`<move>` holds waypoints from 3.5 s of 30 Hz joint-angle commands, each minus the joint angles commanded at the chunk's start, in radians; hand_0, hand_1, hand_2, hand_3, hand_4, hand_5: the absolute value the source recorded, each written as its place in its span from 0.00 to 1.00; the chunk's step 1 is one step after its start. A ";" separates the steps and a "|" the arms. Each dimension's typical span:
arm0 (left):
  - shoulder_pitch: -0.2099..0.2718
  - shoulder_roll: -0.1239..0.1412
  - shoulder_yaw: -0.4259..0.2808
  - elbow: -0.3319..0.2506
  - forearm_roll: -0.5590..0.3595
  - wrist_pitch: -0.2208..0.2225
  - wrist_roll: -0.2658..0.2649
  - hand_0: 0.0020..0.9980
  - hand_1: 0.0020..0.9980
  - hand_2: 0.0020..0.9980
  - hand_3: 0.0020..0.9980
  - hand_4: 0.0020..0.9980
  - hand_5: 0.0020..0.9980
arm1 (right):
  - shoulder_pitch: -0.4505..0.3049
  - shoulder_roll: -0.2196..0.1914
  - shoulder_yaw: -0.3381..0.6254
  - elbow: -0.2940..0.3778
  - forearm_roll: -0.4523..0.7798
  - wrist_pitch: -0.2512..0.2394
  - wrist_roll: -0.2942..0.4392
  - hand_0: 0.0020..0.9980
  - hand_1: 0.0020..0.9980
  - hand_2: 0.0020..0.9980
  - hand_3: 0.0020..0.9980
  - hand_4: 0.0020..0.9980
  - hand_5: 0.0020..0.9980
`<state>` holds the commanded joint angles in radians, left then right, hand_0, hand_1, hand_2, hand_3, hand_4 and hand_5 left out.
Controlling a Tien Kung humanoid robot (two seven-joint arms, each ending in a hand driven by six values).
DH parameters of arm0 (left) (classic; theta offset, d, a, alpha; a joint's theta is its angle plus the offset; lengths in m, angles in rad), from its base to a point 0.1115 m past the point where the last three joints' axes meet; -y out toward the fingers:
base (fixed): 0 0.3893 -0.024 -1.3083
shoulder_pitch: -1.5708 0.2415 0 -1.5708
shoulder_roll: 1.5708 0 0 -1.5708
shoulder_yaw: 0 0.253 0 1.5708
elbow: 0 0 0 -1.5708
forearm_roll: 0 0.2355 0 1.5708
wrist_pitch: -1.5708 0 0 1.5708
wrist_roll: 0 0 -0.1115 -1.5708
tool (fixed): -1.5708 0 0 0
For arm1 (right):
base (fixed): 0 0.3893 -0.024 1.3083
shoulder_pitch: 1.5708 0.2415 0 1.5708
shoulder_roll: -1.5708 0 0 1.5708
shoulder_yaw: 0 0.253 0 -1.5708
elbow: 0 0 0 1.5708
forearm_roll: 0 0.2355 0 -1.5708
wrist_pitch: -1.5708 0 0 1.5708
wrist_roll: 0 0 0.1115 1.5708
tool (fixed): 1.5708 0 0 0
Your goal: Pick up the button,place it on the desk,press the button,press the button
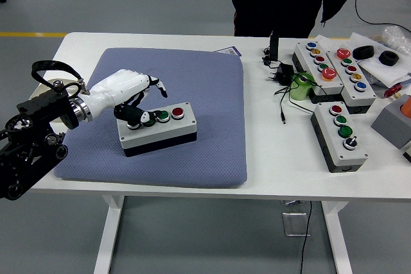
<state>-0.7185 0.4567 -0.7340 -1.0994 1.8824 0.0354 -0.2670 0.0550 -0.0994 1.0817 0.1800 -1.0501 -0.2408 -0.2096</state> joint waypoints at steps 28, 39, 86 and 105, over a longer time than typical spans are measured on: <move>-0.007 0.021 -0.022 -0.051 0.023 -0.024 0.021 0.12 0.11 0.19 1.00 1.00 0.75 | 0.001 0.000 0.003 0.000 -0.002 0.001 0.001 0.76 0.73 0.73 0.59 0.19 0.15; -0.004 0.033 -0.025 -0.076 0.040 -0.034 0.009 0.00 0.00 0.00 0.87 0.68 0.05 | 0.002 -0.001 0.002 0.000 -0.001 0.001 0.000 0.76 0.73 0.73 0.59 0.19 0.14; 0.015 0.074 -0.038 -0.160 0.020 -0.309 0.097 0.00 0.00 0.00 0.79 0.41 0.00 | -0.004 0.000 0.015 0.000 -0.017 0.003 -0.002 0.76 0.73 0.73 0.59 0.19 0.15; 0.007 0.078 -0.038 -0.161 0.079 -0.373 0.140 0.00 0.00 0.00 0.77 0.42 0.00 | -0.002 0.000 0.016 0.000 -0.018 0.004 -0.002 0.76 0.73 0.73 0.59 0.19 0.15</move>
<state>-0.7110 0.5343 -0.7717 -1.2607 1.9611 -0.3371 -0.1268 0.0526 -0.0991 1.0975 0.1800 -1.0677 -0.2365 -0.2117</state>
